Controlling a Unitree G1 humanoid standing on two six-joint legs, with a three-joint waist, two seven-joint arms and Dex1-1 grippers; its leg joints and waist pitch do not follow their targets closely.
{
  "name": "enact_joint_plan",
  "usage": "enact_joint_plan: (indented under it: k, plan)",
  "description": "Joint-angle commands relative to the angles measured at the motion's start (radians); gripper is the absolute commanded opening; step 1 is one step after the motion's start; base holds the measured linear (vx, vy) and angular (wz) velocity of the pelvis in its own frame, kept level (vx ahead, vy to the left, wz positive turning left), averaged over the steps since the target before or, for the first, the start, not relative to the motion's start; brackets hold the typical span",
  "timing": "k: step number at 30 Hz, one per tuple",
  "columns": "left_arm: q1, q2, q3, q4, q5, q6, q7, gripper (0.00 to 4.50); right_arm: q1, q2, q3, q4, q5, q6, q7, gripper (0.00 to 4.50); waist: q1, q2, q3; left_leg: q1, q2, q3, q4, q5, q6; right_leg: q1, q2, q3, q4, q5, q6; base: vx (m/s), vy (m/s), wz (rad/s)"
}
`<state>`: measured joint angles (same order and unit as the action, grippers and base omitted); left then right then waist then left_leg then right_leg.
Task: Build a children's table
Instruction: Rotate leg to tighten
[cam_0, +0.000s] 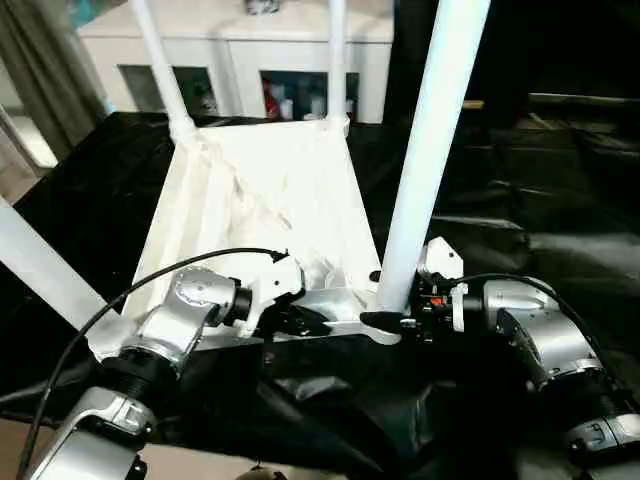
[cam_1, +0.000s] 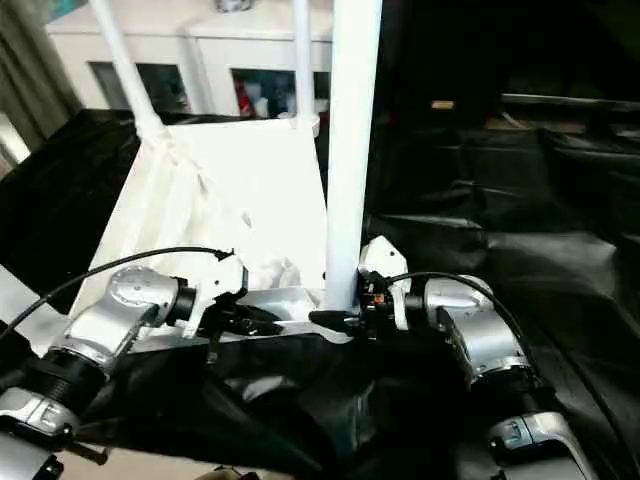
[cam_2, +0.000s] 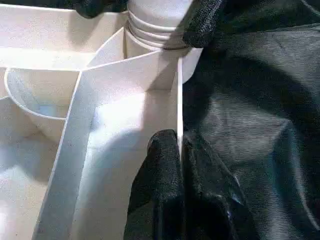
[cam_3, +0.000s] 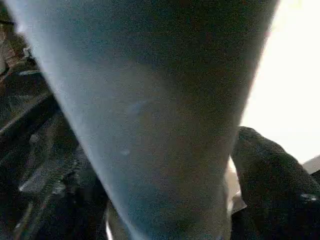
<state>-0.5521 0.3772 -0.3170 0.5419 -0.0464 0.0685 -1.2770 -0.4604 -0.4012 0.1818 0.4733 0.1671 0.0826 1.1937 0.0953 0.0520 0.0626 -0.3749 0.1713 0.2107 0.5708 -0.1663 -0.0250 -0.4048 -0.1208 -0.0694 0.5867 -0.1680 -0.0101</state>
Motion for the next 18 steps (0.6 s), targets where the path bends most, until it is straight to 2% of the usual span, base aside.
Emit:
enact_joint_plan:
  k: [1, 2, 5, 6, 7, 8, 10, 12, 13, 14, 15, 17, 18]
  plan:
    - [-0.011, 0.010, 0.010, 0.002, -0.014, -0.003, -0.015, 0.00, 0.002, 0.000, 0.012, 0.002, -0.012, 0.004, -0.001, 3.43, 0.003, -0.019, -0.081, 0.010, 0.056, -0.024, -0.054, -0.186, 0.091, 0.044, -0.038, 0.036, -0.050, -0.153, -0.245, 0.000, 0.000, 0.00]
    - [-0.011, 0.011, 0.010, 0.002, -0.015, -0.002, -0.016, 0.00, 0.001, -0.001, 0.012, 0.003, -0.010, 0.005, 0.001, 3.17, 0.003, -0.020, -0.081, 0.009, 0.056, -0.024, -0.053, -0.179, 0.093, 0.046, -0.038, 0.036, -0.050, -0.150, -0.246, 0.000, 0.000, 0.00]
    - [-0.013, 0.011, 0.012, 0.005, -0.014, -0.005, -0.017, 0.00, 0.003, -0.002, 0.011, -0.001, -0.005, 0.010, 0.010, 3.01, 0.004, -0.019, -0.081, 0.004, 0.056, -0.024, -0.049, -0.176, 0.095, 0.043, -0.036, 0.036, -0.048, -0.156, -0.247, 0.000, 0.000, 0.00]
    - [-0.013, 0.010, 0.012, 0.007, -0.013, -0.006, -0.016, 0.00, 0.005, -0.002, 0.011, -0.003, -0.003, 0.012, 0.012, 2.81, 0.004, -0.019, -0.081, 0.004, 0.056, -0.024, -0.049, -0.183, 0.093, 0.042, -0.035, 0.035, -0.048, -0.166, -0.246, 0.000, 0.000, 0.00]
    - [-0.013, 0.008, 0.014, 0.006, -0.014, -0.003, -0.011, 0.00, 0.008, -0.002, 0.011, -0.005, -0.001, 0.014, 0.012, 2.81, 0.005, -0.015, -0.077, 0.004, 0.056, -0.025, -0.051, -0.210, 0.084, 0.040, -0.036, 0.035, -0.052, -0.206, -0.240, 0.000, 0.000, 0.00]
    - [-0.012, 0.004, 0.020, 0.005, -0.016, -0.001, 0.001, 0.00, 0.017, 0.003, 0.007, -0.008, 0.007, 0.019, 0.009, 2.77, 0.004, -0.015, -0.076, 0.006, 0.057, -0.026, -0.054, -0.236, 0.070, 0.041, -0.035, 0.035, -0.056, -0.242, -0.230, 0.000, 0.000, 0.00]
    - [-0.011, -0.001, 0.026, 0.005, -0.018, 0.006, 0.014, 0.00, 0.026, 0.013, -0.003, -0.012, 0.017, 0.026, -0.008, 2.75, 0.004, -0.016, -0.076, 0.010, 0.058, -0.026, -0.056, -0.256, 0.056, 0.038, -0.035, 0.037, -0.058, -0.263, -0.222, 0.000, 0.000, 0.00]
    - [-0.011, -0.010, 0.035, 0.010, -0.019, 0.007, 0.035, 0.00, 0.037, 0.035, -0.020, -0.016, 0.033, 0.038, -0.037, 2.74, 0.004, -0.016, -0.075, 0.008, 0.059, -0.028, -0.057, -0.266, 0.048, 0.039, -0.036, 0.037, -0.058, -0.272, -0.217, 0.000, 0.000, 0.00]
    - [-0.014, -0.017, 0.041, 0.017, -0.016, 0.010, 0.056, 0.00, 0.042, 0.047, -0.029, -0.018, 0.039, 0.043, -0.054, 2.73, 0.004, -0.010, -0.076, 0.009, 0.058, -0.029, -0.058, -0.270, 0.043, 0.038, -0.036, 0.037, -0.058, -0.272, -0.216, 0.000, 0.000, 0.00]
    - [-0.014, -0.017, 0.041, 0.017, -0.016, 0.010, 0.056, 0.00, 0.042, 0.047, -0.029, -0.018, 0.039, 0.043, -0.054, 2.73, 0.002, -0.013, -0.076, 0.008, 0.057, -0.029, -0.058, -0.276, 0.038, 0.038, -0.034, 0.036, -0.059, -0.270, -0.215, 0.000, 0.000, 0.00]
    - [-0.028, -0.037, 0.055, 0.041, -0.006, 0.013, 0.117, 0.00, 0.046, 0.074, -0.043, -0.004, 0.035, 0.042, -0.111, 2.73, 0.000, -0.012, -0.075, 0.007, 0.057, -0.029, -0.059, -0.280, 0.036, 0.039, -0.034, 0.036, -0.059, -0.272, -0.214, 0.000, 0.000, 0.00]
    - [-0.035, -0.047, 0.061, 0.054, 0.001, 0.013, 0.150, 0.00, 0.047, 0.087, -0.049, 0.007, 0.029, 0.037, -0.145, 2.72, -0.004, -0.014, -0.073, 0.010, 0.055, -0.029, -0.060, -0.302, 0.025, 0.037, -0.036, 0.037, -0.064, -0.308, -0.206, 0.000, 0.000, 0.00]
    - [-0.050, -0.067, 0.075, 0.079, 0.008, 0.018, 0.211, 0.00, 0.043, 0.115, -0.060, 0.033, 0.012, 0.026, -0.218, 2.72, -0.005, -0.015, -0.073, 0.010, 0.054, -0.031, -0.060, -0.308, 0.019, 0.037, -0.037, 0.037, -0.067, -0.337, -0.195, 0.000, 0.000, 0.00]
